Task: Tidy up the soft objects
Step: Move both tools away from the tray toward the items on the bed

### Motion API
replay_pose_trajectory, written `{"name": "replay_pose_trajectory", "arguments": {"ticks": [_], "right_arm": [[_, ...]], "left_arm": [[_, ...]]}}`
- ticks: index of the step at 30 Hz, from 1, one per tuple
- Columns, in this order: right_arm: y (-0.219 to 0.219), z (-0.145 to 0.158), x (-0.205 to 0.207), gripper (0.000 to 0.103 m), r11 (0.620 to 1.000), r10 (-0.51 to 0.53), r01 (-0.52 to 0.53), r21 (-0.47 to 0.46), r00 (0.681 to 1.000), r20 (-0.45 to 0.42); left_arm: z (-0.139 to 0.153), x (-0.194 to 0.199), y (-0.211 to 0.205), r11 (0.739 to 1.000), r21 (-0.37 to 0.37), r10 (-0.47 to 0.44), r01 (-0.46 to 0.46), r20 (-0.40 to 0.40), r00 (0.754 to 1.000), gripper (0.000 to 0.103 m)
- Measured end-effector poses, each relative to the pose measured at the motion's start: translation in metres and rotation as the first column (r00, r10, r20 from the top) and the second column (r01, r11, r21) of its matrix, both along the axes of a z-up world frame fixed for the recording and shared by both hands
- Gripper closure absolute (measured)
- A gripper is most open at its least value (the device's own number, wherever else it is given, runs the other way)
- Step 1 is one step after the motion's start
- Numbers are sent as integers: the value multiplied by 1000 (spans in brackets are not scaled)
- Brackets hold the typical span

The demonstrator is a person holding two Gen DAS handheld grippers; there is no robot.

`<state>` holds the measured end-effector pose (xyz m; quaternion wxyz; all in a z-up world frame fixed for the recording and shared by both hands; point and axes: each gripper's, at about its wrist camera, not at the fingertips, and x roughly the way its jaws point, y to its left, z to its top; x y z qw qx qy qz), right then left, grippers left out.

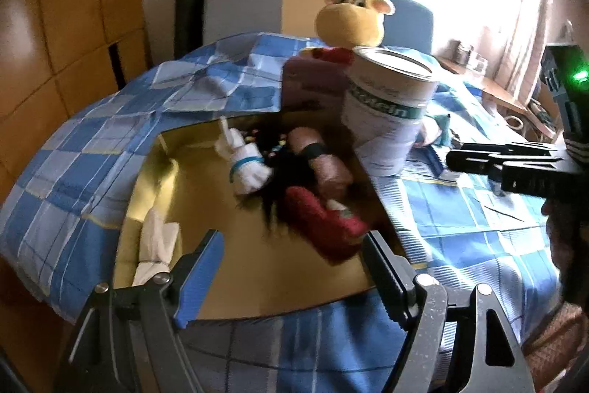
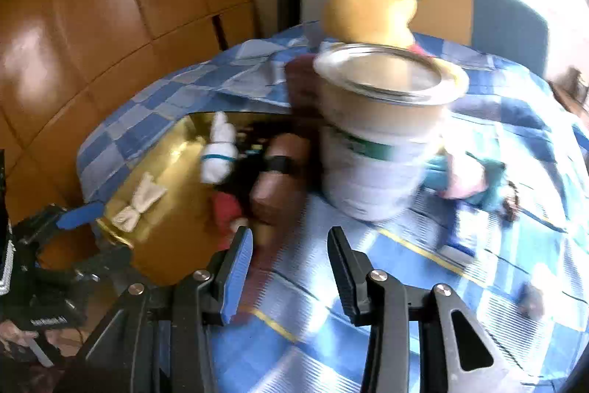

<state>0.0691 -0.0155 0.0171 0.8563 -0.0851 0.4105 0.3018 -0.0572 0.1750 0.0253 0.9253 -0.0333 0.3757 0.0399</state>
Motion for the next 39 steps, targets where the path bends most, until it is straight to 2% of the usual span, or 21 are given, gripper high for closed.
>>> {"name": "replay_pose_trajectory", "arguments": {"ticks": [4, 7, 9, 13, 16, 18, 20, 25, 32, 36, 38, 39], "right_arm": [[-55, 1, 17, 61, 990, -140, 140, -8, 990, 8], [-107, -3, 32, 61, 958, -286, 287, -5, 958, 5], [-140, -8, 42, 61, 924, -383, 383, -13, 924, 7], [-206, -24, 59, 61, 815, -579, 579, 7, 815, -25], [-239, -37, 58, 61, 738, -670, 672, 60, 740, -57], [-256, -47, 61, 61, 689, -711, 722, 61, 690, -133], [-270, -47, 63, 61, 657, -730, 747, 101, 664, -159], [-280, -51, 64, 61, 641, -715, 751, 159, 660, -233], [-271, -54, 66, 61, 671, -699, 732, 120, 678, -228], [-275, -51, 64, 61, 650, -725, 752, 110, 657, -207], [-280, -51, 63, 61, 639, -727, 758, 128, 650, -220], [-282, -50, 62, 61, 635, -728, 761, 135, 647, -226]], "left_arm": [[6, 5, -13, 999, -2, -44, 44, 5, 999, 25], [10, 10, -26, 996, 2, -94, 94, 8, 996, 25], [12, 15, -38, 991, 6, -130, 130, 4, 991, 25], [12, 24, -59, 983, 14, -182, 182, -11, 983, 25], [11, 32, -73, 977, 13, -211, 212, -28, 977, 25], [8, 39, -84, 974, 14, -226, 227, -40, 973, 25], [3, 46, -94, 971, 11, -238, 239, -57, 969, 25], [-15, 58, -123, 958, -10, -287, 288, -102, 952, 25], [-35, 68, -162, 930, 10, -361, 367, -161, 919, 25], [-31, 81, -182, 912, 37, -400, 408, -138, 906, 25], [-27, 89, -189, 901, 49, -423, 431, -120, 898, 33], [-24, 97, -195, 895, 55, -435, 443, -115, 893, 40]]}}
